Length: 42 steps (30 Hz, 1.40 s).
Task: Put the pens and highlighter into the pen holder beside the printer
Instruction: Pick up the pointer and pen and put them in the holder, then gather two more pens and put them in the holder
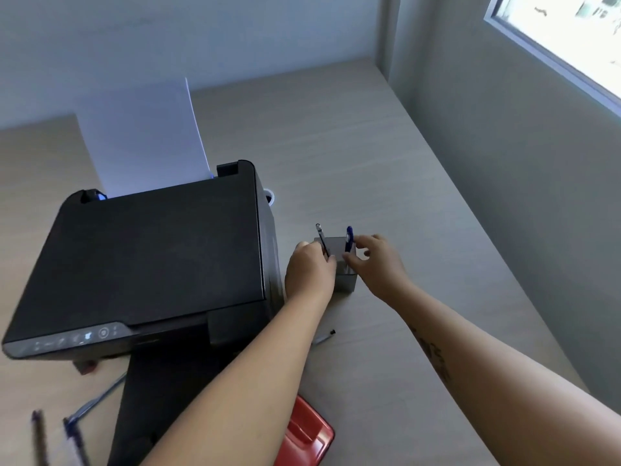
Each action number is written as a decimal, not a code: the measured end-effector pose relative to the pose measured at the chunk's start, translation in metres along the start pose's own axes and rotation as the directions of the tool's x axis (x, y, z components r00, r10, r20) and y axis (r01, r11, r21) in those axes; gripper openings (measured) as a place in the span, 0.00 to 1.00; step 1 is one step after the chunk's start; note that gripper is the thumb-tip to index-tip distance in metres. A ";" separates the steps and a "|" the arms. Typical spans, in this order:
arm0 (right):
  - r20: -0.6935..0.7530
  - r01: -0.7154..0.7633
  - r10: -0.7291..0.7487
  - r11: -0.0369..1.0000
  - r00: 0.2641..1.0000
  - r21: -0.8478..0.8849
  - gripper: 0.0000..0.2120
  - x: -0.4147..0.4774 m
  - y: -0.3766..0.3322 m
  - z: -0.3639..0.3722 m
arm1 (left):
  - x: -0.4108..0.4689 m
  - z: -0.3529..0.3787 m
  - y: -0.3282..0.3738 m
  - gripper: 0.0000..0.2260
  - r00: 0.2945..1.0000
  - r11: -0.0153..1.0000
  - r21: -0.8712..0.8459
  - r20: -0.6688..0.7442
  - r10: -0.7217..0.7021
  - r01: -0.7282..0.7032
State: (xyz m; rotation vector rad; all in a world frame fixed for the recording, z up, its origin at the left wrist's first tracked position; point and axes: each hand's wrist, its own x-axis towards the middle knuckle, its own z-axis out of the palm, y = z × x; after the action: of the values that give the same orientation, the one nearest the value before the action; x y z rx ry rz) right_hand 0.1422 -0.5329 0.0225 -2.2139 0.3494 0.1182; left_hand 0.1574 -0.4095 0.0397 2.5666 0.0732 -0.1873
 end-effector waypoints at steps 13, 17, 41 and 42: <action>-0.260 0.176 -0.148 0.980 0.954 0.088 0.05 -0.056 -0.062 0.007 | -0.077 -0.073 -0.034 0.05 0.969 0.913 -0.331 -0.012 0.247 -0.237; -0.302 0.259 -0.236 0.965 0.923 0.038 0.02 -0.096 -0.092 0.040 | -0.117 -0.100 -0.083 0.04 0.954 0.871 -0.390 -0.095 0.285 -0.299; 0.379 0.200 -0.063 0.922 0.923 -0.333 0.07 -0.257 -0.205 0.412 | -0.171 -0.194 -0.496 0.09 0.857 0.825 -0.322 -0.072 -0.511 0.465; 0.380 0.208 -0.051 0.899 0.924 -0.385 0.08 -0.258 -0.205 0.418 | -0.168 -0.192 -0.498 0.09 0.851 0.820 -0.317 -0.069 -0.520 0.476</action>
State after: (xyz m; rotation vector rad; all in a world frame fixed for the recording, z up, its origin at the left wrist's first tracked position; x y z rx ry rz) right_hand -0.0296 -0.0316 -0.0282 -2.5664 -0.0425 0.5684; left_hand -0.0313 0.1112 -0.0399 2.2103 0.7852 -0.1596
